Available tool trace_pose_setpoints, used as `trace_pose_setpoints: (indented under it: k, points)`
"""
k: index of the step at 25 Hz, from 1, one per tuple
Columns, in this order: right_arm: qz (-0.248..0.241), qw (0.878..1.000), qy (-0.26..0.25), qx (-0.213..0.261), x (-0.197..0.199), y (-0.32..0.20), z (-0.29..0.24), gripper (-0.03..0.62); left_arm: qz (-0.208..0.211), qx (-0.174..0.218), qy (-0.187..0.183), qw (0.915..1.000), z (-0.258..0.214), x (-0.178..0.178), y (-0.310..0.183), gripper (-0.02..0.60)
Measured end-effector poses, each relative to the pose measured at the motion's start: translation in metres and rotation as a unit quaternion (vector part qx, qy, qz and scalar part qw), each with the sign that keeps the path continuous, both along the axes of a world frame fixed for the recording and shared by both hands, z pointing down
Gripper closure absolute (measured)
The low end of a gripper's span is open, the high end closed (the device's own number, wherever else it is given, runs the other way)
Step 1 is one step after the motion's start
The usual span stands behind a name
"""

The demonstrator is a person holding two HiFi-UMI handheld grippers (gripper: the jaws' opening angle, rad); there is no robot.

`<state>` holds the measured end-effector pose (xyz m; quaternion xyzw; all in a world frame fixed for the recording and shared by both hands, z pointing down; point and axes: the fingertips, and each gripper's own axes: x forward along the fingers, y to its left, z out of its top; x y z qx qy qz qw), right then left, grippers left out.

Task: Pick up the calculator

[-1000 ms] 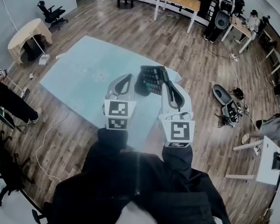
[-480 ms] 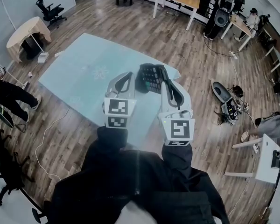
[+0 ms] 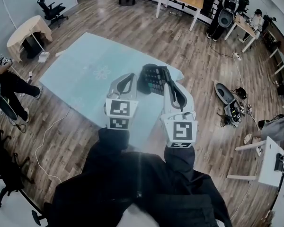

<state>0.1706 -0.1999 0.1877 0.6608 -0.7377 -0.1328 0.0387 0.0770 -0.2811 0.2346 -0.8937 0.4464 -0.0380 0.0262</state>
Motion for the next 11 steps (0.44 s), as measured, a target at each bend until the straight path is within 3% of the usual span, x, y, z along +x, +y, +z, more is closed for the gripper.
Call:
trace_pose_setpoints:
  k: [11]
  points:
    - [0.001, 1.000, -0.005, -0.008, 0.000, -0.008, 0.012, 0.546, 0.005, -0.010, -0.003, 0.9999, 0.014, 0.001, -0.007, 0.578]
